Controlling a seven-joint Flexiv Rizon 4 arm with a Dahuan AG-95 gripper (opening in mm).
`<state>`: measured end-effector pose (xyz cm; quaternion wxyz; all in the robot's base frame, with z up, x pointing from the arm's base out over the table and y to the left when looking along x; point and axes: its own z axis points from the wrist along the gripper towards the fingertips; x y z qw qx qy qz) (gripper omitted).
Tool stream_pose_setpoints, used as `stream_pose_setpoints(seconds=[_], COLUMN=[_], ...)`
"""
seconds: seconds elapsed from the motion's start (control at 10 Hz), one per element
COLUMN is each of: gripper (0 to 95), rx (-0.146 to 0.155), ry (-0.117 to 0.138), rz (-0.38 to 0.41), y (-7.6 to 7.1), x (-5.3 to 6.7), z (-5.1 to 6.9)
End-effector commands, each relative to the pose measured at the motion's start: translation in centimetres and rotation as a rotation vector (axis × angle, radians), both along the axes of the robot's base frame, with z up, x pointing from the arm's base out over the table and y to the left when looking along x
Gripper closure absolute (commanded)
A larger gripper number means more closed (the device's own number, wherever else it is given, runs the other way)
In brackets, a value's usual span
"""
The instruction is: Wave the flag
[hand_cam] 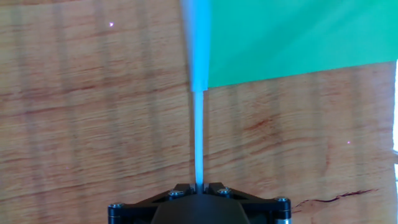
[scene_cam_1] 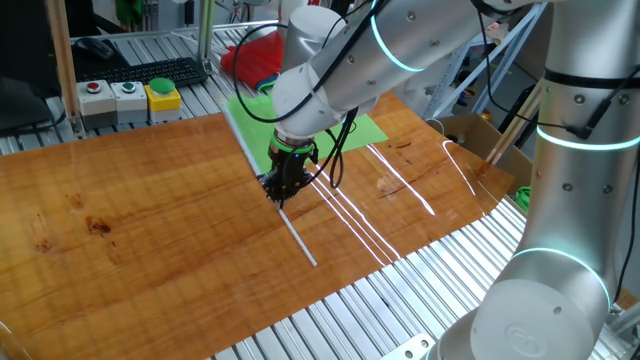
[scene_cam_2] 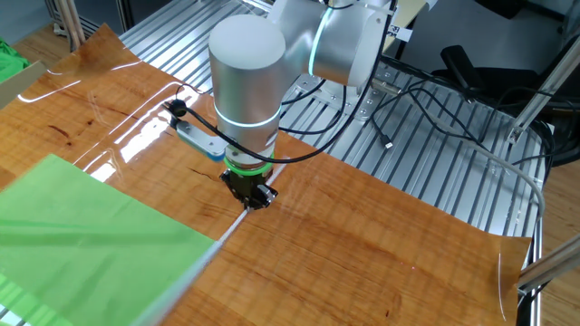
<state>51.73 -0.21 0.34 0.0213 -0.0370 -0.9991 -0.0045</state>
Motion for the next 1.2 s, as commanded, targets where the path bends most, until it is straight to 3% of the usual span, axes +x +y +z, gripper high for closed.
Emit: stream_pose_setpoints(seconds=[0.1,0.4,0.6,0.8,1.0,1.1,1.2], gripper=[95.0,95.0,95.0,95.0,95.0,95.0,95.0], rx=[-0.006,-0.011,-0.026,-0.044,-0.08,-0.079,-0.074], ry=[0.001,0.006,0.012,0.022,0.041,0.046,0.048], rz=[-0.007,-0.021,-0.03,-0.029,-0.035,-0.04,-0.047], y=[0.0,0.2,0.4,0.5,0.6,0.6,0.4], x=[0.0,0.1,0.2,0.1,-0.8,-1.3,-2.2], z=[0.0,1.2,3.3,7.1,12.3,13.8,16.4])
